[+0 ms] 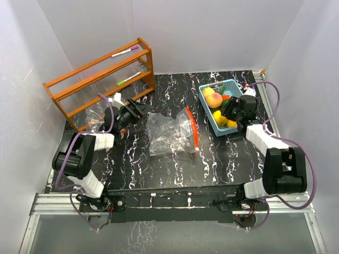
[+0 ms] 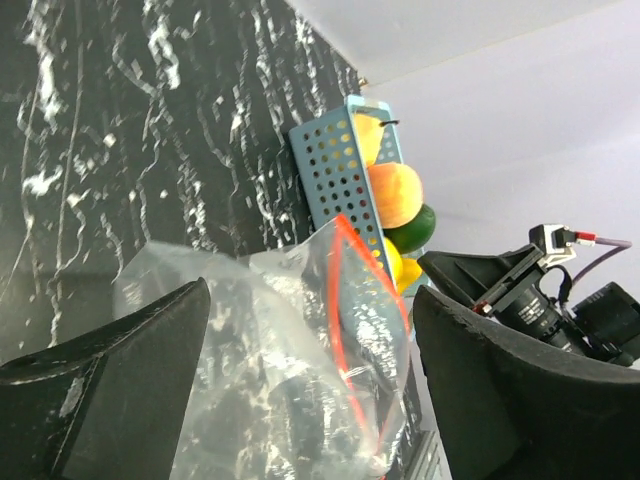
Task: Open the zip-top bag and remove the fake food
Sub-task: Place the fake fruit in the bin, then adjust the zipper food storage bag at the center of the board.
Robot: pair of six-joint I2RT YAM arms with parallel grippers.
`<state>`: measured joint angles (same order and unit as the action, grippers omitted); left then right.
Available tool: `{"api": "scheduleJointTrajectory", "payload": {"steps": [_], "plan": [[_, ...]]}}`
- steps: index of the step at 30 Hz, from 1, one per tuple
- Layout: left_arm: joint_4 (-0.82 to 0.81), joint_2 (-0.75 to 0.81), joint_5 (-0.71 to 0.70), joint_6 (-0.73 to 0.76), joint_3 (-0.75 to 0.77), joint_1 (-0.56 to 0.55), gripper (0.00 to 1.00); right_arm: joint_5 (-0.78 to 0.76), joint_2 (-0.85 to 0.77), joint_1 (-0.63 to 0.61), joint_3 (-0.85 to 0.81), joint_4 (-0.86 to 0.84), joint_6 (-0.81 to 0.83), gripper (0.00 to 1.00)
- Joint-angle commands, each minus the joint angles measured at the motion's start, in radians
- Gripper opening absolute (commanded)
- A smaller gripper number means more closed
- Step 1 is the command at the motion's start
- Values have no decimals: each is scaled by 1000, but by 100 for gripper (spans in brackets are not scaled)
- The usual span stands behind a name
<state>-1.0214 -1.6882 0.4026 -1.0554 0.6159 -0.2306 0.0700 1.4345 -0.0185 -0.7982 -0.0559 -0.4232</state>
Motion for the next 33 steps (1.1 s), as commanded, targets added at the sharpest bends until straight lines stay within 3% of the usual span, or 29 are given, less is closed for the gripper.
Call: {"api": "scheduleJointTrajectory", "payload": {"steps": [1,6,17,27,33], "plan": [[129,136,-17,109,81,-23,81,28,-111,-8,-35,-50,17,38],[351,191,-114,288,237,-209,78,25,-164,-9,-26,-47,12,38],[372,-45,-204,359,291,-514,75,30,-126,-9,9,-76,-14,38],[404,-117,-226,373,252,-492,76,15,-144,-9,13,-58,40,43],[376,-76,-171,350,235,-430,76,63,-150,-9,-3,-89,42,71]]}}
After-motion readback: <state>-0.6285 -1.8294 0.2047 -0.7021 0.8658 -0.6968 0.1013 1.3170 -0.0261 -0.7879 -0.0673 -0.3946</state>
